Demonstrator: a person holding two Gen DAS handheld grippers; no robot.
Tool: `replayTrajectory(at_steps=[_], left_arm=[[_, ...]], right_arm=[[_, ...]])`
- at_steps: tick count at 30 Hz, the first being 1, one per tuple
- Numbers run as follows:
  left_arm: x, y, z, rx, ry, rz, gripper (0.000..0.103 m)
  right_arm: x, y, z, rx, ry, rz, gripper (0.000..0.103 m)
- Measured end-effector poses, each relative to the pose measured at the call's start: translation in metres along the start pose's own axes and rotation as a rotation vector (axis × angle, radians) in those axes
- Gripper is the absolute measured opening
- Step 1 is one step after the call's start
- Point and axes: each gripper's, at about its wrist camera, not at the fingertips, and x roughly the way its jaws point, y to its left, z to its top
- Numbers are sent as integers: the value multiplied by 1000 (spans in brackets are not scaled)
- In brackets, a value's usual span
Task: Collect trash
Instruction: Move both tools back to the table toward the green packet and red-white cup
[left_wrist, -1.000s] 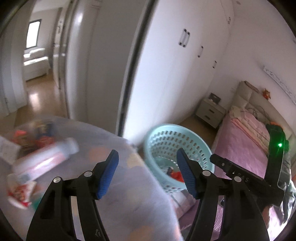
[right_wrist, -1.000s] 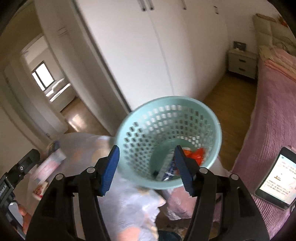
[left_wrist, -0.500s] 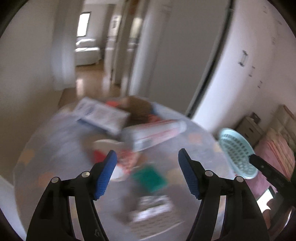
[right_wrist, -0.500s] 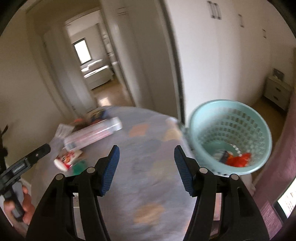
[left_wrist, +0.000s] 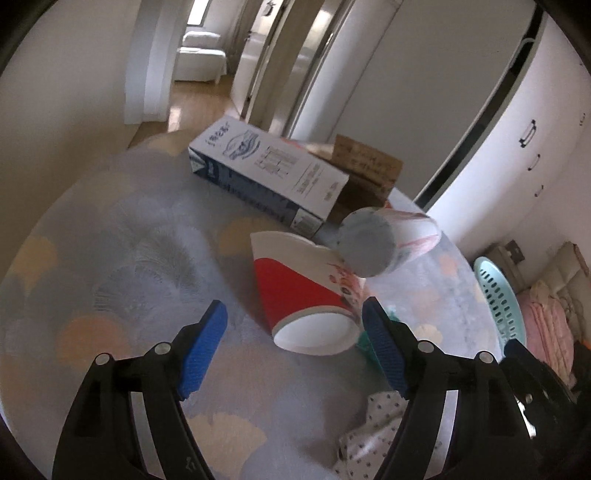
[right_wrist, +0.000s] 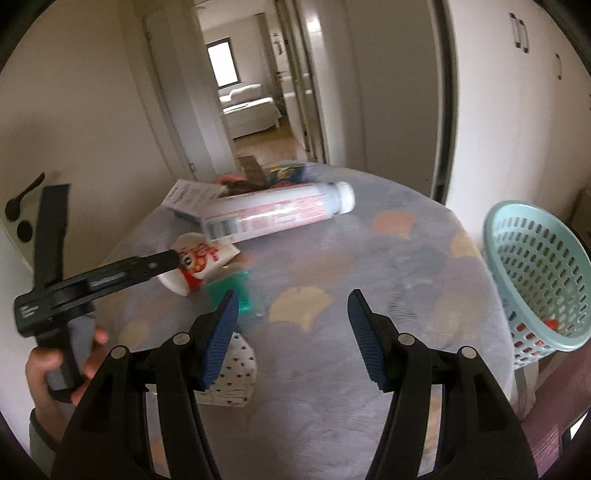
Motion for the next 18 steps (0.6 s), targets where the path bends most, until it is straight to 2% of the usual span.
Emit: replayTrajectory(at_steps=[6, 14, 18], left_arm=[[7, 0, 0, -8, 7, -17, 75], [11, -6, -7, 20, 5, -62, 60], [10, -7, -9, 16, -16, -61, 59]], right_arm=[[14, 10, 0, -31, 23, 4, 58], [39, 26, -2, -60, 65, 28, 58], [47, 35, -4, -77, 79, 45, 58]])
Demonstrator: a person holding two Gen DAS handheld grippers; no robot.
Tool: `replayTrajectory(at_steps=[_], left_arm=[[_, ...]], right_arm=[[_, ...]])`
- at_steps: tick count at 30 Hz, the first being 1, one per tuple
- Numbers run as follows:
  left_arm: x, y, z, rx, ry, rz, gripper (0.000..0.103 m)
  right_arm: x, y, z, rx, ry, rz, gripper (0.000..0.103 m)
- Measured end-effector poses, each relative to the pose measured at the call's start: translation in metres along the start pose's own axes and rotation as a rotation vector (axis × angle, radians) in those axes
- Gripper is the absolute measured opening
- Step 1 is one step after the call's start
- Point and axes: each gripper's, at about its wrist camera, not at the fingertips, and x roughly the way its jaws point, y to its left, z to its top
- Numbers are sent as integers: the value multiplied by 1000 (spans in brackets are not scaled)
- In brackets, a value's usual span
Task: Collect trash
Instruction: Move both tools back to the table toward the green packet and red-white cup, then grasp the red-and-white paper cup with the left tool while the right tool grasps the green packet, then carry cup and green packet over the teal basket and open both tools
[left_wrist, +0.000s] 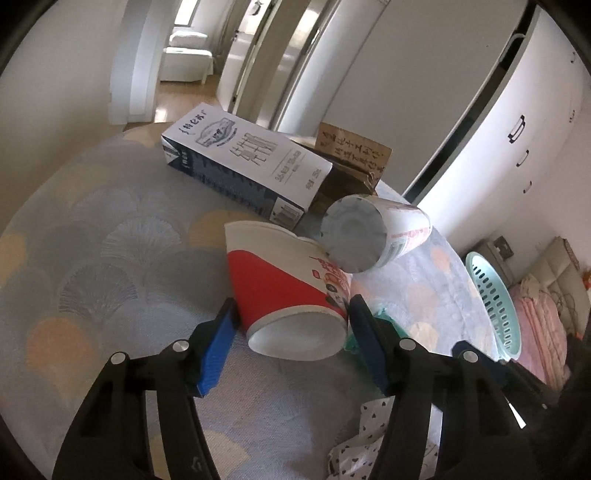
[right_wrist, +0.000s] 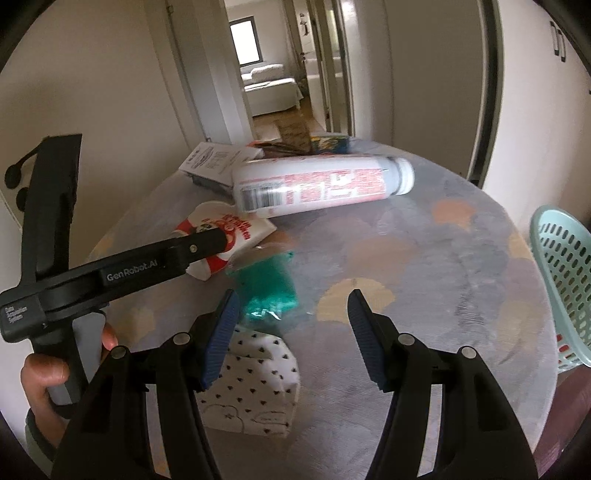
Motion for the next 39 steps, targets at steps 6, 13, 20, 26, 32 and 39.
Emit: replayTrajectory(at_steps=[6, 13, 20, 26, 32, 39], left_arm=[[-14, 12, -3, -71, -83, -14, 59], [-17, 3, -1, -44, -120, 29, 58], [-20, 13, 0, -82, -117, -3, 58], [-39, 9, -5, -65, -143, -4, 58], [-61, -2, -7, -47, -171, -42, 58], [-80, -42, -2, 30, -211, -109, 58]], right_arm=[[13, 5, 1, -8, 24, 10, 58], [24, 6, 3, -14, 49, 19, 58], [29, 10, 3, -40, 70, 32, 37], [11, 4, 0, -47, 29, -1, 35], [-21, -14, 1, -12, -28, -16, 35], [-61, -45, 1, 51, -95, -47, 35]])
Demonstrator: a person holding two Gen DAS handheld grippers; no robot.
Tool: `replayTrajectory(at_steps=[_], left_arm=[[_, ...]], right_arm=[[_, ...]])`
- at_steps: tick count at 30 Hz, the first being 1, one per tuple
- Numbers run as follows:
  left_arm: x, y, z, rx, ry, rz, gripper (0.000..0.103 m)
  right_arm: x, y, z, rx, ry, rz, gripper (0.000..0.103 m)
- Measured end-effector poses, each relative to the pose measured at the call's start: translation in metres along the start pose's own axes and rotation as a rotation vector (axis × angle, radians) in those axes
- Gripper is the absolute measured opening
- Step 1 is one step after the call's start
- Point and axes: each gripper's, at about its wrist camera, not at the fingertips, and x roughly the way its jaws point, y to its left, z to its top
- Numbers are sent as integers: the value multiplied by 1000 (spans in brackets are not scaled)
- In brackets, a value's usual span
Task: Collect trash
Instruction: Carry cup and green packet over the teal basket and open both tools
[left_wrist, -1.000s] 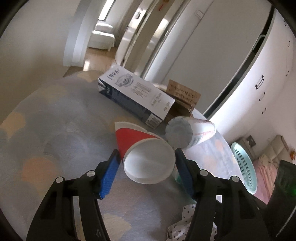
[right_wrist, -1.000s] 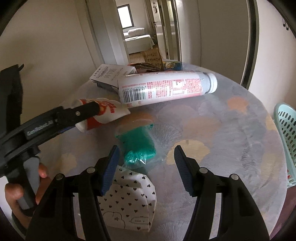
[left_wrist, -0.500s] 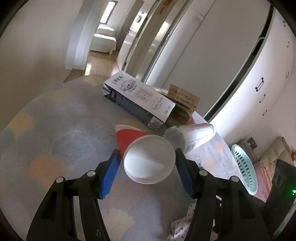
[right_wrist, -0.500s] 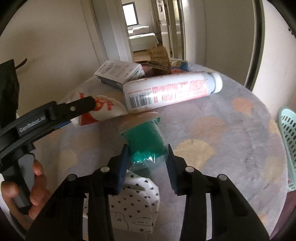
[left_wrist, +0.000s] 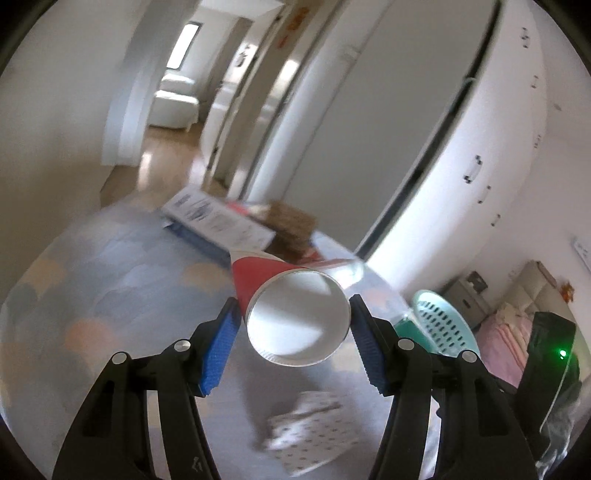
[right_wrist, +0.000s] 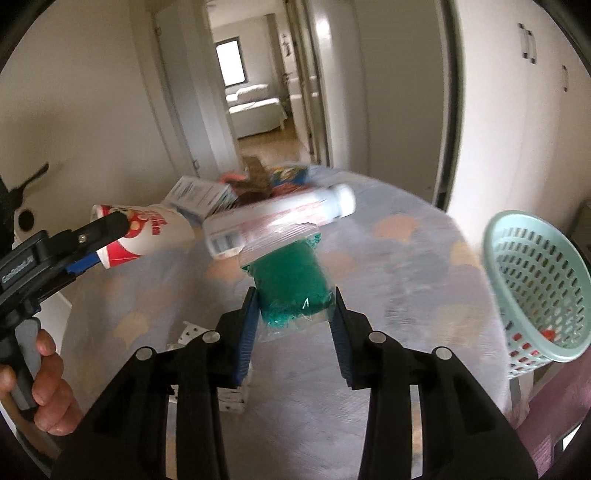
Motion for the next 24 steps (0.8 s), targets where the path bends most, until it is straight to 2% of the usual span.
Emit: replayTrajectory(at_steps=[11, 17, 24], left_arm=[[17, -76, 6, 120, 5, -102, 58], [42, -123, 5, 182, 32, -157, 58], [91, -185, -3, 256, 110, -225, 58]], right_arm=[[-51, -65, 2, 113, -84, -82, 35], [-70, -112, 1, 194, -111, -134, 35], [-85, -181, 0, 316, -120, -213, 35]])
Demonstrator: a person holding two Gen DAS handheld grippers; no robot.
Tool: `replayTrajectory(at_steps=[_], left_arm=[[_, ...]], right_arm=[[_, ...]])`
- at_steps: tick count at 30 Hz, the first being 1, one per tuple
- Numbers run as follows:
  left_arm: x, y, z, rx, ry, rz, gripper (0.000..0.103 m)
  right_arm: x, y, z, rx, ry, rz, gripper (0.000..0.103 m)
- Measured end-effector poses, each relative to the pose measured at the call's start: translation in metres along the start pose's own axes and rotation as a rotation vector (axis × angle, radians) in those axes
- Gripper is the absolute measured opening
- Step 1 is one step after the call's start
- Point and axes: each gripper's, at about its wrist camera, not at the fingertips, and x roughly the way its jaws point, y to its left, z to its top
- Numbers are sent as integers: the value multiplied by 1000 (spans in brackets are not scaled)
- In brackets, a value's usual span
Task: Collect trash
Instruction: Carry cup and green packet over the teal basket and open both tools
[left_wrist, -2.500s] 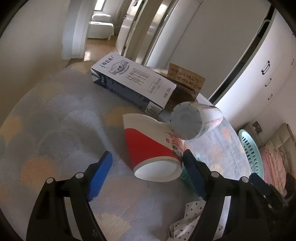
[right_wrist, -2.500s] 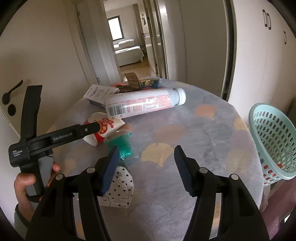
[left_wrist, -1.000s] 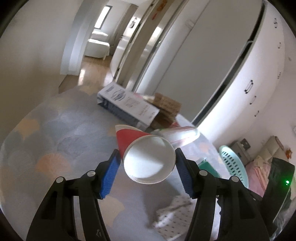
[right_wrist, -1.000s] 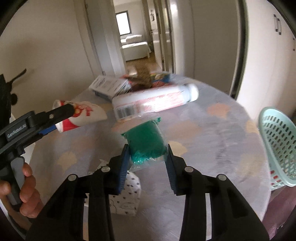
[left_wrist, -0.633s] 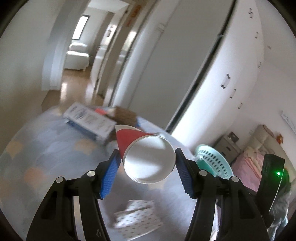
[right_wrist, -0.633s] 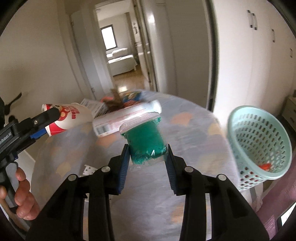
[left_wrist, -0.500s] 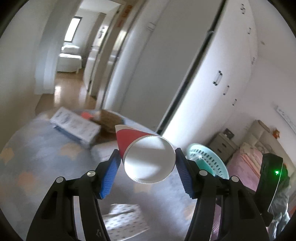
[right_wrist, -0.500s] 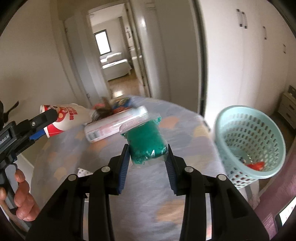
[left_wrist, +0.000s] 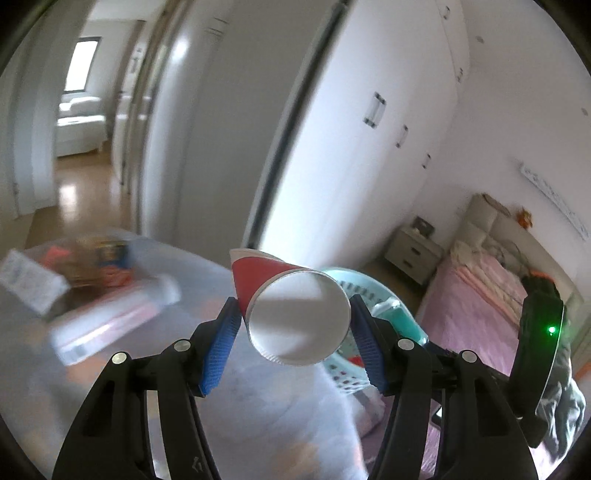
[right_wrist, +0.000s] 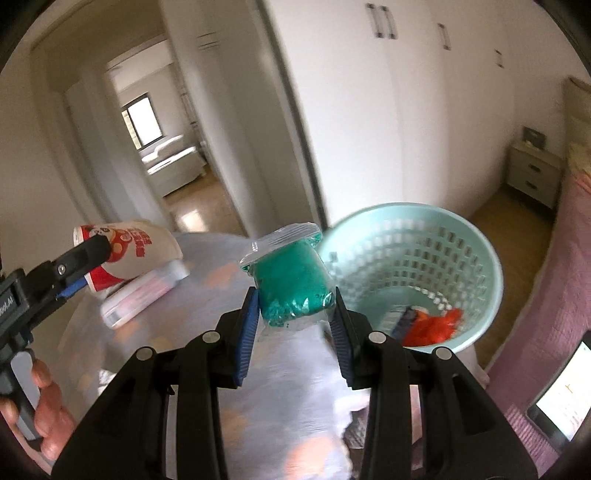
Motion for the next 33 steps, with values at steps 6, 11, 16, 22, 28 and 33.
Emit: replayTrajectory(at_steps=[6, 11, 16, 22, 28, 33], left_arm=[[58, -44, -3, 71, 87, -51, 58], [112, -64, -12, 102, 179, -63, 58], [158, -72, -23, 117, 274, -64, 59], [171, -74, -23, 128, 291, -63, 71], [159, -65, -21, 107, 272, -50, 71], [132, -48, -13, 70, 233, -45, 72]], right_arm=[[10, -60, 9, 111, 20, -97, 35], [17, -102, 10, 184, 44, -156, 35], [23, -120, 10, 205, 56, -186, 35], [41, -126, 15, 207, 75, -198, 36], [55, -127, 22, 222, 82, -206, 46], [54, -127, 20, 238, 84, -195, 46]])
